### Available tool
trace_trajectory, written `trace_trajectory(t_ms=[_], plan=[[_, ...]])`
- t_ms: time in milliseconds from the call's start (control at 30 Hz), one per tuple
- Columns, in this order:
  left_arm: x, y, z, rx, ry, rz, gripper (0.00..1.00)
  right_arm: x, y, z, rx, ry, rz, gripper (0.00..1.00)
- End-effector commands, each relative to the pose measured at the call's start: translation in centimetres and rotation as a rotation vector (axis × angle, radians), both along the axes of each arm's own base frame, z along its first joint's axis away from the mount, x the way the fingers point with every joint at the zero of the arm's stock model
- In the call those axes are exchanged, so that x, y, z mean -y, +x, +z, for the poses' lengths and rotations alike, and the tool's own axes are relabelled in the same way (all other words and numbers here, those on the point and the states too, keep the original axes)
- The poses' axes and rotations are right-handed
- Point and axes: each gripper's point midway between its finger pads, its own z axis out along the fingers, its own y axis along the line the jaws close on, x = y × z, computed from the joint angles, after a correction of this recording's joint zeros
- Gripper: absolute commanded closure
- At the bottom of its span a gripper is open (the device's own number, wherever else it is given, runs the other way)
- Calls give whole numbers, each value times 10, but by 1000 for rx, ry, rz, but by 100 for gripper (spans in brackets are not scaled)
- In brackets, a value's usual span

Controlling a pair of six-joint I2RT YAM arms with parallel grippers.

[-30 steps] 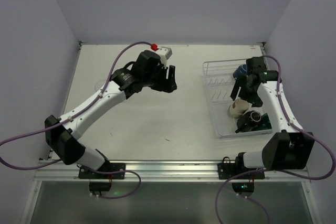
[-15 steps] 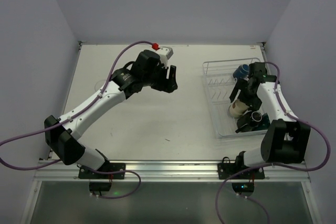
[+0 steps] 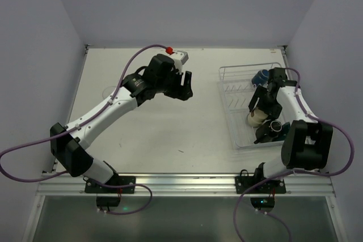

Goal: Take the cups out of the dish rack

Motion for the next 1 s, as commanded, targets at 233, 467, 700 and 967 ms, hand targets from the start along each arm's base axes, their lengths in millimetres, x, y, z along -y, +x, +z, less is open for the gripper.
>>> trace_trajectory(t_ms=[233,467,700,967], plan=[[10,2,7,28,-24,-36,28,1,10,14,60,-4,10,44],[6,5,4,30,-8,-8,28,3,18,38,123,-19,1,96],[-5,17,-4,22,28,63,28,-6,24,103,265,-18,19,100],[16,-7,35,-15,-352,-150,31,-73,11,177,506,260,207,100]])
